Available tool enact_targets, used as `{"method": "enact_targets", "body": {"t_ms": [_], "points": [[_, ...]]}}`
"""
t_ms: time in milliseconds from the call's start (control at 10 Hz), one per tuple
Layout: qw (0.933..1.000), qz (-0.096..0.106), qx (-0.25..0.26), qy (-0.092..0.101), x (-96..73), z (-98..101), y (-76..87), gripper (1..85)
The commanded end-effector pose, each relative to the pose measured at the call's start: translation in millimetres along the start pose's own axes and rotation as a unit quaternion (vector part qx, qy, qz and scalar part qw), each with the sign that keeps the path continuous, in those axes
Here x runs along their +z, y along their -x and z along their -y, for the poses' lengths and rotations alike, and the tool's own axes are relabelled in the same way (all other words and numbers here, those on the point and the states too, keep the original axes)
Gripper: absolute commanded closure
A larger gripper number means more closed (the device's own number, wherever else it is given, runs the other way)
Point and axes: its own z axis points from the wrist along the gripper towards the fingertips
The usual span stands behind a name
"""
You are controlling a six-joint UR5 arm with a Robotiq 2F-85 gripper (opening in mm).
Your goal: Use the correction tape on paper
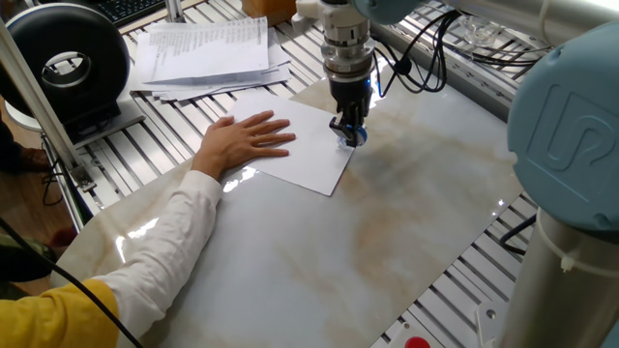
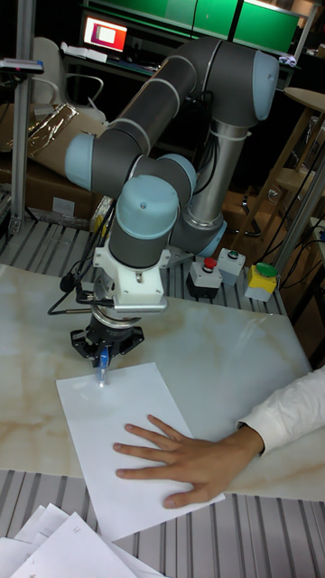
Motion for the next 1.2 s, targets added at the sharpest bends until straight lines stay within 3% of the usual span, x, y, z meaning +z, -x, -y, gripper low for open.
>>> {"method": "enact_targets", "body": {"t_ms": [0,1100], "points": [[1.0000,0.003,0.002,0.008,0.7,-1.6,0.6,84.0],[0.9998,-0.003,0.008,0.019,2.2,-3.6,-7.3,84.0]]}}
